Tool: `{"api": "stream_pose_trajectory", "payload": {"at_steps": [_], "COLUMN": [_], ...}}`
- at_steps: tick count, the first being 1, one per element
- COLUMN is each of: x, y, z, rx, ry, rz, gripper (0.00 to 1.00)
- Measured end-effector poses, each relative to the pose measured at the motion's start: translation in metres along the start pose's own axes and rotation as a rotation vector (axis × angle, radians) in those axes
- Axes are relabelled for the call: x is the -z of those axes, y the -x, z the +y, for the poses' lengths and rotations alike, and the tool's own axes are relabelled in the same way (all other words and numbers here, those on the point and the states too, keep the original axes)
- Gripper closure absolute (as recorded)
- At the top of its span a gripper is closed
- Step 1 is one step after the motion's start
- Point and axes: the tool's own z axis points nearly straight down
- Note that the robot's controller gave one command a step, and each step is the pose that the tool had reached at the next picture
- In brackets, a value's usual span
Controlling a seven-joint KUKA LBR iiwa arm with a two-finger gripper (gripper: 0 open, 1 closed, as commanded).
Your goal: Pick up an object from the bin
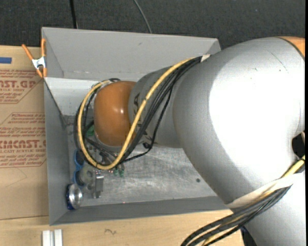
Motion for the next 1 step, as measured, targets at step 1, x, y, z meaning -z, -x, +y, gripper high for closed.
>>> {"api": "stream_pose_trajectory", "payload": {"at_steps": [1], "x": [0.0033], "y": [0.0021], "z": [-0.0014], "rx": [-0.003], "ry": [0.001], "rz": [-0.005], "gripper": [1.00]}}
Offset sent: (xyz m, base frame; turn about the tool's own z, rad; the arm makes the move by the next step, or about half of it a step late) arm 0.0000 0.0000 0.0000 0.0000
